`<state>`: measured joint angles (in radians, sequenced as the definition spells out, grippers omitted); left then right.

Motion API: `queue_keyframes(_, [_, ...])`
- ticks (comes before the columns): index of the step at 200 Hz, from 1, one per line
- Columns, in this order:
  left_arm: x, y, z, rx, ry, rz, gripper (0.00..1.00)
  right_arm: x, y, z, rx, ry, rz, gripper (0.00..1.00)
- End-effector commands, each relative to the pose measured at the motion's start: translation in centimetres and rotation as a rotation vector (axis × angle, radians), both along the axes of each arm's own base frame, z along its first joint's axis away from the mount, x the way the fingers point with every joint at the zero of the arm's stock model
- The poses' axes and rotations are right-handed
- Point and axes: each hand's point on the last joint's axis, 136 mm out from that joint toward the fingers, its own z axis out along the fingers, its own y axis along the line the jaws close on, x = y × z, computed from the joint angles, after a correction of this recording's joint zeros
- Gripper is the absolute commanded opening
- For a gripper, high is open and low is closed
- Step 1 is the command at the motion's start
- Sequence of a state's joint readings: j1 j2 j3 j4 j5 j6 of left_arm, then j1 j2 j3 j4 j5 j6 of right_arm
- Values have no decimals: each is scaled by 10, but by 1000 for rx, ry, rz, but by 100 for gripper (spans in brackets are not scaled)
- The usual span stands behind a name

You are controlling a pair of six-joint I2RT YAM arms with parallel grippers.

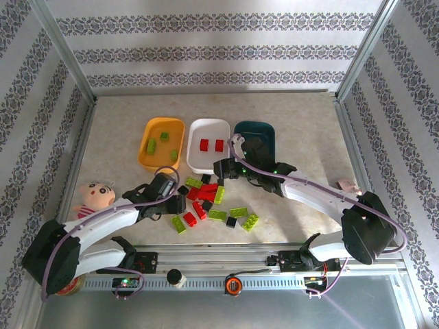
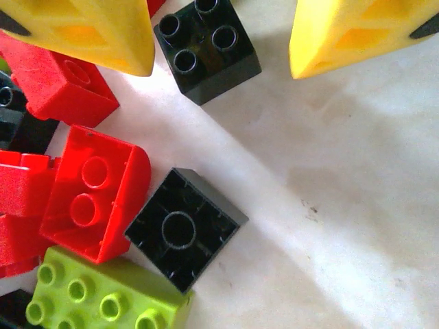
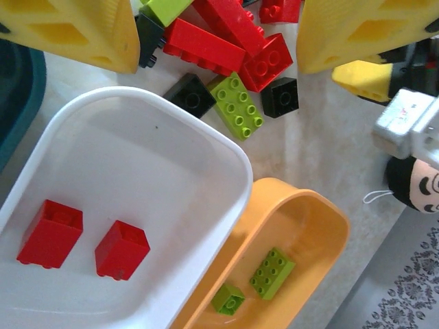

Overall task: Sort the legos into containers by color
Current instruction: Pick up the lego from the middle-left of the table, then place the lego in the container.

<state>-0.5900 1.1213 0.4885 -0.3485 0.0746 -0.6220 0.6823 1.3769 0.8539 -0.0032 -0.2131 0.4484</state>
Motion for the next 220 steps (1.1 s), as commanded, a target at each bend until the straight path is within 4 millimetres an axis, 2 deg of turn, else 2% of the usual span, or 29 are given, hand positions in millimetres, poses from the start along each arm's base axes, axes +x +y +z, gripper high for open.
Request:
queue_keyframes(1, [-6, 4, -9, 29, 25, 5, 58, 4, -6, 10, 29, -26, -32, 62])
queue_keyframes(13, [-3, -3, -11, 13, 33, -8, 62, 3, -7, 10, 30, -25, -31, 62])
queue_keyframes(33, [-2, -8, -18, 20, 59, -22, 62, 2, -10, 10, 34, -27, -37, 62])
queue_keyframes(67, [-4, -10, -32, 47, 96, -32, 49, 0, -17, 10, 36, -29, -49, 63])
queue_keyframes(87, [-5, -11, -31, 41, 100, -27, 39, 1, -23, 9, 37, -27, -65, 63])
queue_keyframes(115, [-1, -13, -13, 18, 61, -24, 31, 2, -34, 13, 51, -38, -98, 63])
queue_keyframes(138, [12, -24, 20, -15, -7, -45, 28, 2, -50, 18, 65, -52, -148, 63])
queue_keyframes(159, [38, -51, 60, -58, -97, -94, 28, 0, -69, 21, 67, -73, -208, 63])
queue_keyframes(183, [80, -104, 99, -99, -175, -177, 28, -6, -89, 21, 62, -88, -268, 63])
queue_keyframes(199, [111, -143, 115, -131, -210, -230, 28, -11, -102, 18, 45, -96, -304, 63])
queue_keyframes(220, [153, -183, 122, -128, -241, -271, 29, -20, -116, 16, 30, -98, -338, 64])
